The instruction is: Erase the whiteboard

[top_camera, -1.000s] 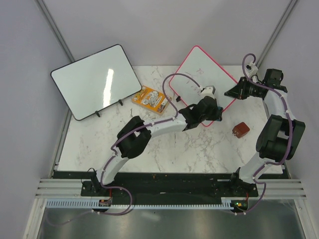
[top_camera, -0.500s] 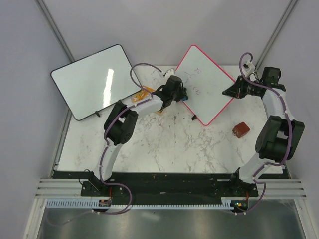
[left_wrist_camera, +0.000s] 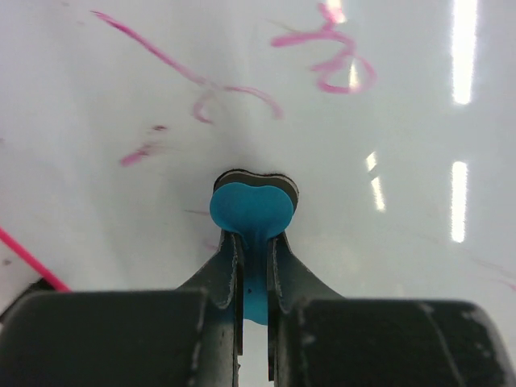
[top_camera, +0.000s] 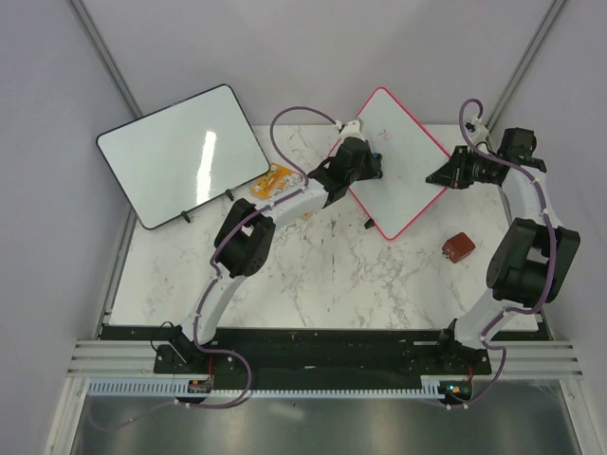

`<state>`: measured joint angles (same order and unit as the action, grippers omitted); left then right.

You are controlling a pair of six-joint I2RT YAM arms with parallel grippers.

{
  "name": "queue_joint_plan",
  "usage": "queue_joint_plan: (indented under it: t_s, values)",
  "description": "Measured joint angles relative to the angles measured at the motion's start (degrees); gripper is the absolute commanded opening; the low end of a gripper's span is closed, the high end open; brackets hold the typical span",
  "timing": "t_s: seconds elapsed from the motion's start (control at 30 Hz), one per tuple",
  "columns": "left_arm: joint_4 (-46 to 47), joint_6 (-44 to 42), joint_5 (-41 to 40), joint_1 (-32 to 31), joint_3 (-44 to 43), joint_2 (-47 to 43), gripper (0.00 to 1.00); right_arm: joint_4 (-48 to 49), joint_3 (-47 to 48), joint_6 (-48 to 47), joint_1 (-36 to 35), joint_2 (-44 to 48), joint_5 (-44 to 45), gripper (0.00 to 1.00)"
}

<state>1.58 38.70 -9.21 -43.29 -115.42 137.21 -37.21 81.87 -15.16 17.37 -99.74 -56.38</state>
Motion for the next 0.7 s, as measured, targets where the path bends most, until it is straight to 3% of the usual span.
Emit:
queue_joint_plan:
  t_s: [0.33, 0.7]
  values:
    - [2.14, -1.27, -1.11, -5.84, -1.53, 0.00, 0.02, -1.01, 0.09, 0.39, 1.20, -0.59, 0.76, 0.00]
    - [1.46, 6.21, 6.10, 0.00, -0.87, 0.00, 0.02, -1.03, 0.70, 0.04, 1.01, -1.16, 0.22, 0.00]
